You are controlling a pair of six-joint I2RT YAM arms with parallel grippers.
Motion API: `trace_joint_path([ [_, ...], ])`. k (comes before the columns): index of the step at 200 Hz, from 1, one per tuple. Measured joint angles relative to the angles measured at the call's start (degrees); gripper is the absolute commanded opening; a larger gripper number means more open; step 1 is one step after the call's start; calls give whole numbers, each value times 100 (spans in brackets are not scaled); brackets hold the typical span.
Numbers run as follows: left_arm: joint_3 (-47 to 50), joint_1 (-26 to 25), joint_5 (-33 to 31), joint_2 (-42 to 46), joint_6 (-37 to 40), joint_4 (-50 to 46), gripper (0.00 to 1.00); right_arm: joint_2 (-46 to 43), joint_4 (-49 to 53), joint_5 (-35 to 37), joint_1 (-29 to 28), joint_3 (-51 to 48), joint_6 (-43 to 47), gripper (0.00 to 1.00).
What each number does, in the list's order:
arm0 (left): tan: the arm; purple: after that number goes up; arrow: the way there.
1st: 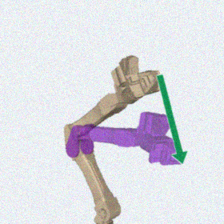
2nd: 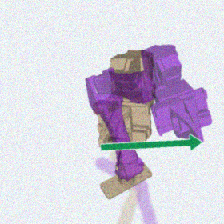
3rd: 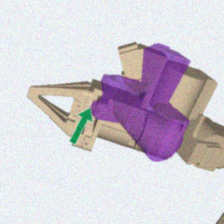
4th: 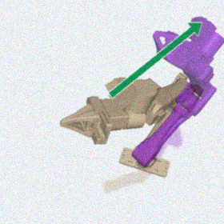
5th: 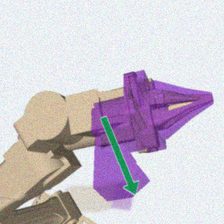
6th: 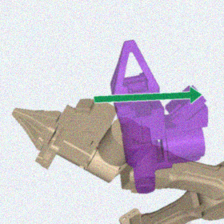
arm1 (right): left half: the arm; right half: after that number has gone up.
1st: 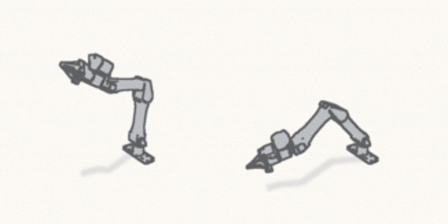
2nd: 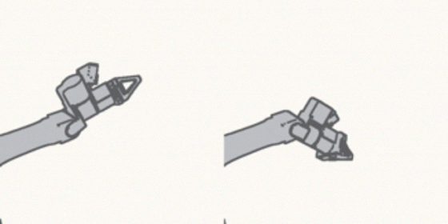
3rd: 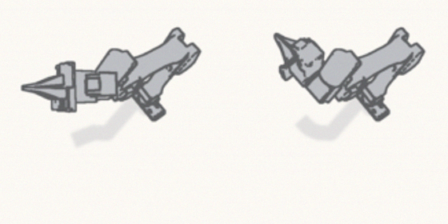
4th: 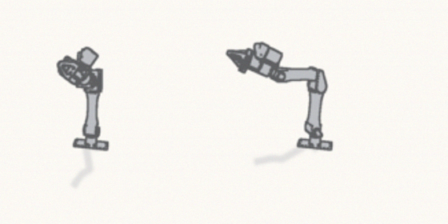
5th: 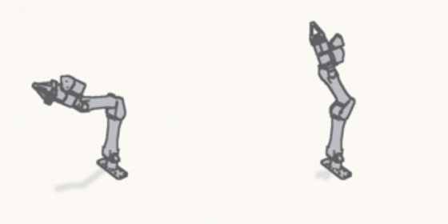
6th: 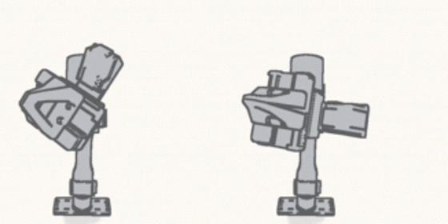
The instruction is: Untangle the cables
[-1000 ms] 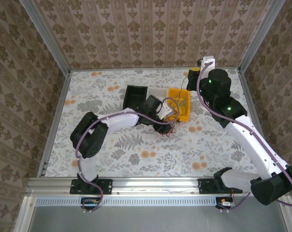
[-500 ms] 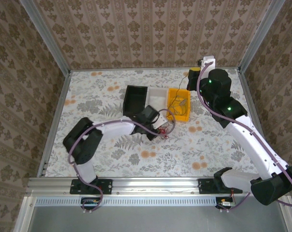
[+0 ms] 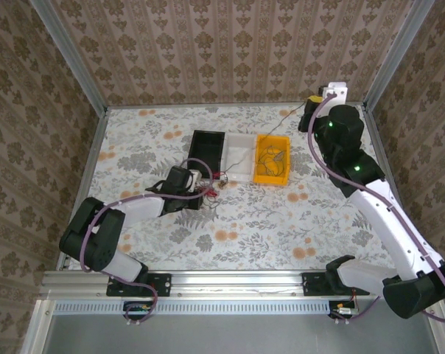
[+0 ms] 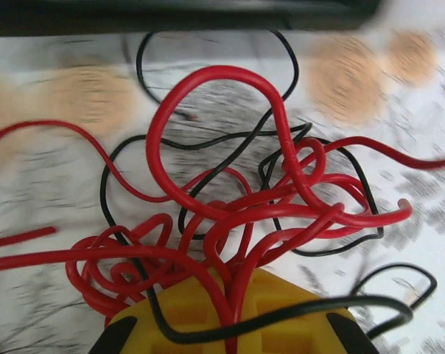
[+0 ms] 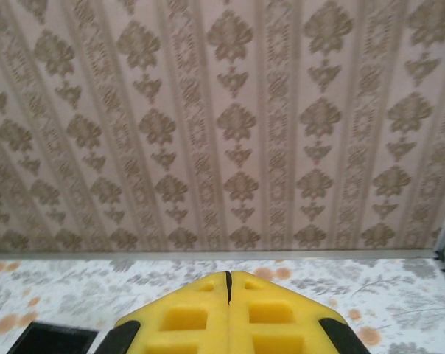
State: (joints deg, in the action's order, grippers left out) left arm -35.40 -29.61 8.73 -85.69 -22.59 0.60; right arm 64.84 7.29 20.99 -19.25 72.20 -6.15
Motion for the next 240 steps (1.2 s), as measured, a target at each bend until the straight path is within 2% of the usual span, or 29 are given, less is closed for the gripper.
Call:
trace_joint_path([
  [25, 201, 503, -46, 50, -691, 319, 0, -197, -59, 229, 190, -9, 0, 0],
  [70, 199, 1021, -299, 48, -1539, 315, 0, -444, -90, 413, 459, -92, -9, 0],
  [101, 125, 1051, -455, 42, -1755, 203, 0, -457, -87, 249, 518, -107, -39, 1],
  [156, 192, 922, -715, 151, -1663, 247, 0, -315, -87, -380, 516, -26, 7, 2],
  [207, 317, 787, -892, 223, -1620, 354, 0, -87, -120, -911, 459, 680, 109, 3],
  [240, 332, 782, -903, 223, -1615, 396, 0, 275, -302, -1451, 393, 1108, -142, 4],
])
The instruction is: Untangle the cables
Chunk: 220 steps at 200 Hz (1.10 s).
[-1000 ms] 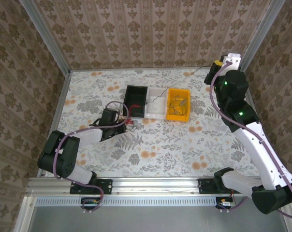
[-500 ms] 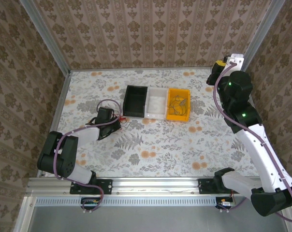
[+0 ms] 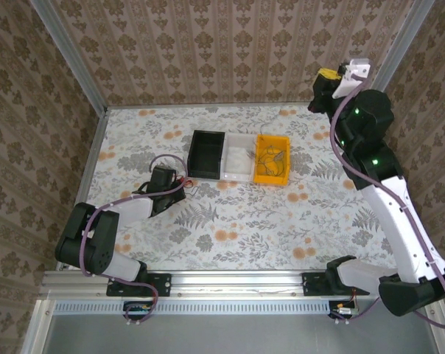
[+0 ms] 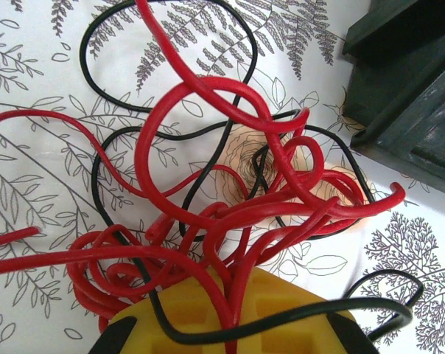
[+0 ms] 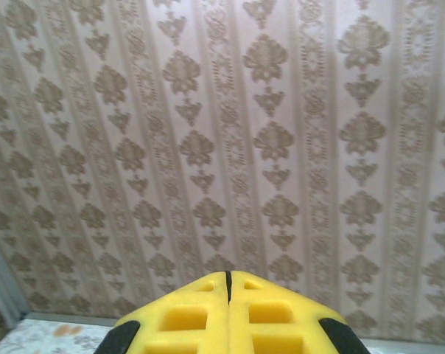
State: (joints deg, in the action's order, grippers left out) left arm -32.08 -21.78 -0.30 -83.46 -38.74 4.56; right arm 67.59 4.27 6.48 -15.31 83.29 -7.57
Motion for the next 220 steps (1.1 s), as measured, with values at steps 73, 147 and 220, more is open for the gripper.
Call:
trace_joint_path([
  [73, 61, 0, 2, 9, 101, 109, 0, 1665, -28, -905, -496, 323, -450, 4],
  [147, 101, 0, 2, 20, 105, 179, 0, 1860, 181, -977, -603, 455, -243, 3],
  [220, 138, 0, 2, 17, 105, 262, 0, 2055, 149, -861, -603, 1523, 407, 3],
])
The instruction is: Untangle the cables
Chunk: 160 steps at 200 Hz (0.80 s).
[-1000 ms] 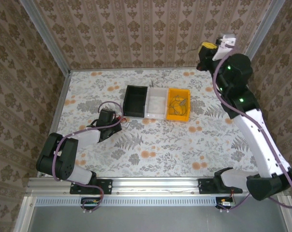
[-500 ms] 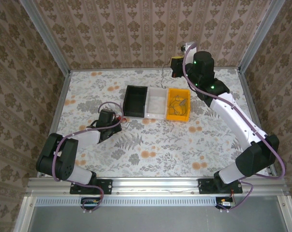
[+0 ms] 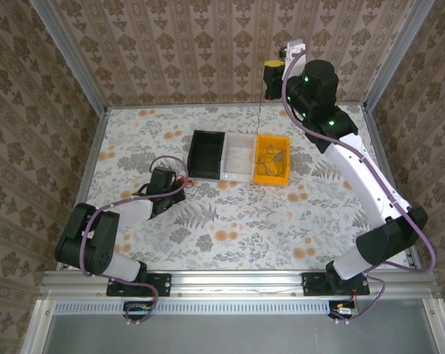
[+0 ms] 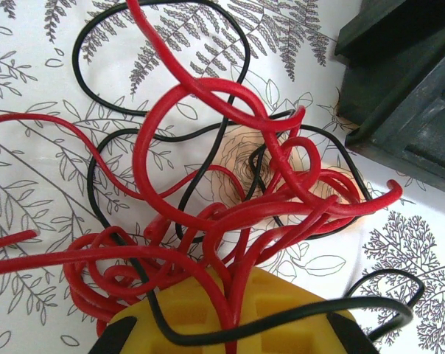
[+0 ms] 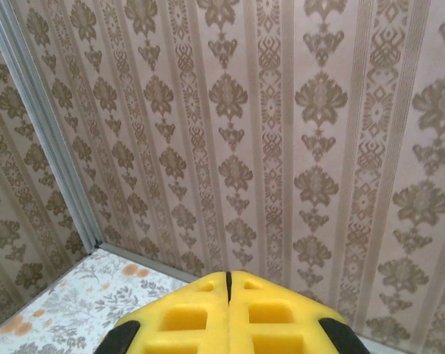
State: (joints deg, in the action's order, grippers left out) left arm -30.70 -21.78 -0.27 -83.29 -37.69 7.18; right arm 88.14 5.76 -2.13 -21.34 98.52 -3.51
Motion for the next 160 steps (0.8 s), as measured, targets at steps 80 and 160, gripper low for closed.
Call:
trace_joint_path([
  [80, 33, 0, 2, 0, 0, 61, 0, -52, -254, 20, -164, 2, 361, 3],
  [160, 33, -28, 0, 0, 2, 61, 0, -424, -245, 175, -219, -844, 376, 3],
])
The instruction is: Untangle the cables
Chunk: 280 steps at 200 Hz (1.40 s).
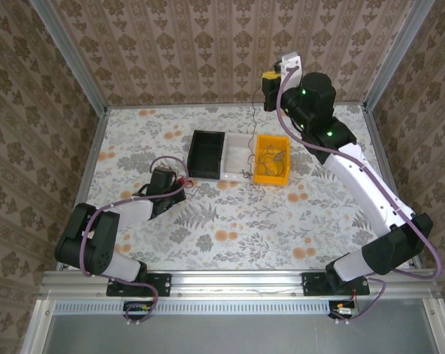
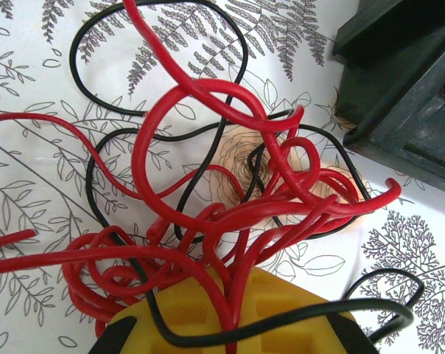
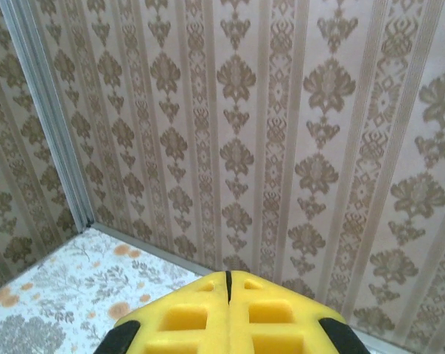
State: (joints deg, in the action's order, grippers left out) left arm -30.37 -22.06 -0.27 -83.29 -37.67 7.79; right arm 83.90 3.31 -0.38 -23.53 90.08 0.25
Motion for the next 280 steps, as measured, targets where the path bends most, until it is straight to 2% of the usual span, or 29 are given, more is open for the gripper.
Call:
trace_joint_path([
  [123, 0, -2, 98, 0, 160, 4, 0, 584, -13, 44, -2, -20, -155, 3],
  [149, 105, -9, 400, 160, 378, 109, 0, 660, -28, 195, -57, -514, -396, 4],
  [202, 442, -114, 1429, 1086, 1010, 219, 0, 1331, 9, 448, -284, -1099, -894, 5],
  [222, 514, -260, 1624, 1314, 1154, 378, 0, 1589, 37, 505, -341, -1119, -1080, 5],
  [261, 588, -942, 1749, 1447, 1467, 444, 0, 2116, 138, 584, -363, -1003, -1410, 5],
  [280, 588, -1023, 1762, 1458, 1550, 435, 0, 2470, 232, 610, -363, -815, -1574, 6],
])
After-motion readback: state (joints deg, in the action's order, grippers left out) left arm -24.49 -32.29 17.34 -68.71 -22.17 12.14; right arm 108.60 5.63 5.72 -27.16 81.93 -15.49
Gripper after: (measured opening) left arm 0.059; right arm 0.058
